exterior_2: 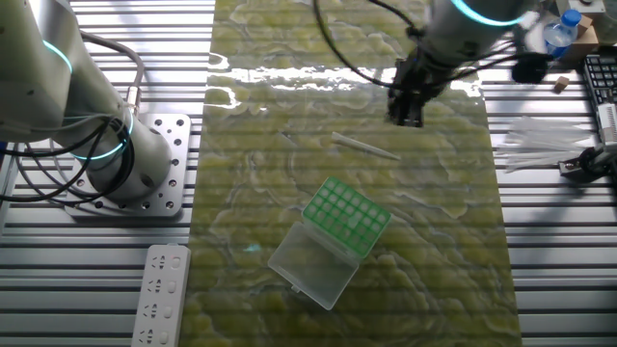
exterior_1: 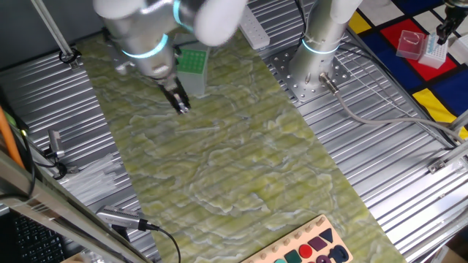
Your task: Insert a large pipette tip into the holder for large pipette tips
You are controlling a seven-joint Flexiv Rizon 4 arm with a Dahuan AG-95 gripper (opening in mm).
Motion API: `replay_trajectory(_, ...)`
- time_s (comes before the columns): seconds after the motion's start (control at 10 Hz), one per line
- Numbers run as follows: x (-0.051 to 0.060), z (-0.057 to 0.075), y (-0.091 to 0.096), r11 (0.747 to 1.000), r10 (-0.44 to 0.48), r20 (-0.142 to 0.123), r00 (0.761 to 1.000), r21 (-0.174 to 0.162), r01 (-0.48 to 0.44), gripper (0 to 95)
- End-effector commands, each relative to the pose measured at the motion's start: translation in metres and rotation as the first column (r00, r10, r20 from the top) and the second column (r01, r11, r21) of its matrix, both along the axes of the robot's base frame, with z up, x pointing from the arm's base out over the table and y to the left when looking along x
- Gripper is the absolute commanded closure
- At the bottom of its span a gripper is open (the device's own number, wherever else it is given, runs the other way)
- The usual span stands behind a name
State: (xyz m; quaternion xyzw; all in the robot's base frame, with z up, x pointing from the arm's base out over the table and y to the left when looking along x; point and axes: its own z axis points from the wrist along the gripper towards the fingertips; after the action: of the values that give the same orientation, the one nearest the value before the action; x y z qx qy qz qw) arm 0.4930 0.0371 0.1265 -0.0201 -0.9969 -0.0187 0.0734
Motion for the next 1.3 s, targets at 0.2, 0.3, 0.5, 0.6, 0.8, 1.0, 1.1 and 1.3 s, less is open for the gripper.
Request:
replay_trajectory(0.2, -0.013, -0.012, 0.011, 0.999, -0.032, -0.001, 0.999, -0.004, 0.032, 76.0)
replay_trajectory(0.3, -0.016, -0.014, 0.011, 0.999, -0.036, -0.001, 0.999, -0.004, 0.036, 76.0)
replay_trajectory(0.5, -0.026, -0.025, 0.012, 0.999, -0.049, 0.001, 0.999, -0.004, 0.049, 76.0)
replay_trajectory(0.6, -0.029, -0.028, 0.012, 0.999, -0.050, 0.003, 0.999, -0.003, 0.050, 76.0)
replay_trajectory(0.8, -0.035, -0.035, 0.014, 0.999, -0.049, 0.007, 0.999, -0.007, 0.049, 76.0)
replay_trajectory(1.0, -0.039, -0.038, 0.015, 1.000, 0.014, 0.010, 1.000, -0.014, -0.014, 76.0)
replay_trajectory(1.1, -0.039, -0.039, 0.015, 0.999, 0.040, 0.009, 0.999, -0.022, -0.040, 76.0)
replay_trajectory(1.3, -0.039, -0.039, 0.016, 0.998, 0.064, 0.012, 0.998, -0.023, -0.064, 76.0)
